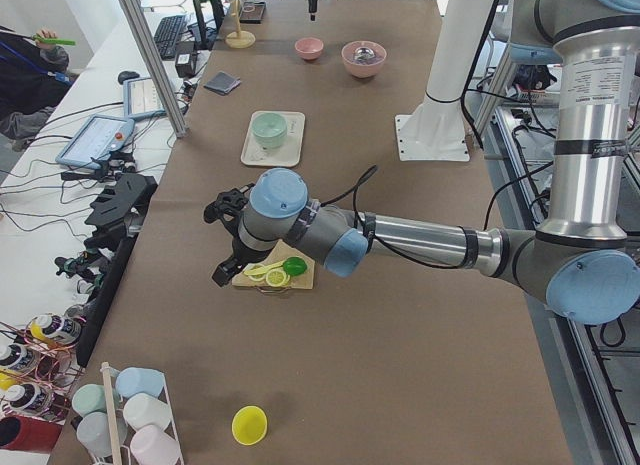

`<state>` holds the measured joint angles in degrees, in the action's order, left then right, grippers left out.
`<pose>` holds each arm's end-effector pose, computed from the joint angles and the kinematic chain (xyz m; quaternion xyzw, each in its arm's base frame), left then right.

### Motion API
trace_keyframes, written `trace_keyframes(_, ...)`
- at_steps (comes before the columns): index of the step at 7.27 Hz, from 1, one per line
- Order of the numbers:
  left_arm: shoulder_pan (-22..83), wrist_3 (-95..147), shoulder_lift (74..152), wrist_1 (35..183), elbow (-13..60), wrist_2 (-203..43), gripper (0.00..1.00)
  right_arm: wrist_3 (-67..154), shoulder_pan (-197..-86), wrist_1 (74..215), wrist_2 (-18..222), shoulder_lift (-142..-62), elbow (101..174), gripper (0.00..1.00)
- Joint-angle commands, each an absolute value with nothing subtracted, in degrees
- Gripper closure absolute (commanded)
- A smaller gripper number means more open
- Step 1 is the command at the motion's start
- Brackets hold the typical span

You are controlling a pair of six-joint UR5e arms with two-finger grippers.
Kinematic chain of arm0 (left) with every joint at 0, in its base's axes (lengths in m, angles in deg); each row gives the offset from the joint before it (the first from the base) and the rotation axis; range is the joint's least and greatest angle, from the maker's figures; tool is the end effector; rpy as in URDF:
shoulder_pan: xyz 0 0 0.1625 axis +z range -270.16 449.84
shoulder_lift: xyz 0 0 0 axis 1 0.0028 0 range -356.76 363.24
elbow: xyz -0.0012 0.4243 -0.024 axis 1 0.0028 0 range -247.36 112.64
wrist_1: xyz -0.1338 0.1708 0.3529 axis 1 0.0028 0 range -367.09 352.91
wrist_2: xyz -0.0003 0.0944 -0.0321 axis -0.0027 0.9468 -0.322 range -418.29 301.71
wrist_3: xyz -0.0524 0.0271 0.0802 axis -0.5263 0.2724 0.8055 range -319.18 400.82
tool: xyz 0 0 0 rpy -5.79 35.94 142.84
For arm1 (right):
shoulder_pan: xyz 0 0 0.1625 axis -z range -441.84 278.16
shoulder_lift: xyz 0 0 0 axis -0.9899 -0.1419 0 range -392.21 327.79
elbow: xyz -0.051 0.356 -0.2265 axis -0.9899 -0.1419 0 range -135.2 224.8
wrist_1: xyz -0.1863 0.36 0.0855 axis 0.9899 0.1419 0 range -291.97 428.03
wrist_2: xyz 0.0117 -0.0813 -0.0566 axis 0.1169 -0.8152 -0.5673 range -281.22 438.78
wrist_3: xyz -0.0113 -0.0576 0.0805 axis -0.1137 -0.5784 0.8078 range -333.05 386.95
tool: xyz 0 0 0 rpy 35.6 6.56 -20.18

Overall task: Stack pink bowl on green and place spoon
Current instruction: 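Reach the right gripper to the small pink bowl and grasp its rim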

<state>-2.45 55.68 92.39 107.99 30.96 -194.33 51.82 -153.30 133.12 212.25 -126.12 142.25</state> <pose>-0.0818 -0.5010 0.5410 0.3110 0.3327 0.2056 0.8662 -0.0927 -0.4800 0.5784 0.0793 -0.4179 -0.0412 0.9041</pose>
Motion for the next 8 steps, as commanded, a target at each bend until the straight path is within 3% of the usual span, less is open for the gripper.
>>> trace_keyframes(1, -2.53, 55.68, 92.27, 108.04, 31.07, -194.35, 0.02, 67.03, -147.52, 109.80, 209.04, -125.64, 130.63, 0.06)
trace_keyframes(2, -2.45, 55.68, 92.27, 108.04, 31.07, -194.35, 0.02, 70.68, -145.41, 106.56, 205.90, -125.55, 129.71, 0.16)
trace_keyframes(5, -2.45, 55.76, 92.19, 108.04, 31.07, -194.35, 0.02, 71.34, -144.51, 106.44, 205.42, -125.81, 129.61, 0.82)
trace_keyframes(6, -2.45, 55.76, 92.19, 108.04, 31.07, -194.35, 0.02, 70.81, -144.59, 106.35, 205.60, -125.99, 129.96, 1.00)
trace_keyframes(8, -2.45, 55.76, 92.10, 108.30, 30.99, -194.35, 0.02, 70.28, -144.68, 106.18, 205.52, -126.16, 130.49, 1.00)
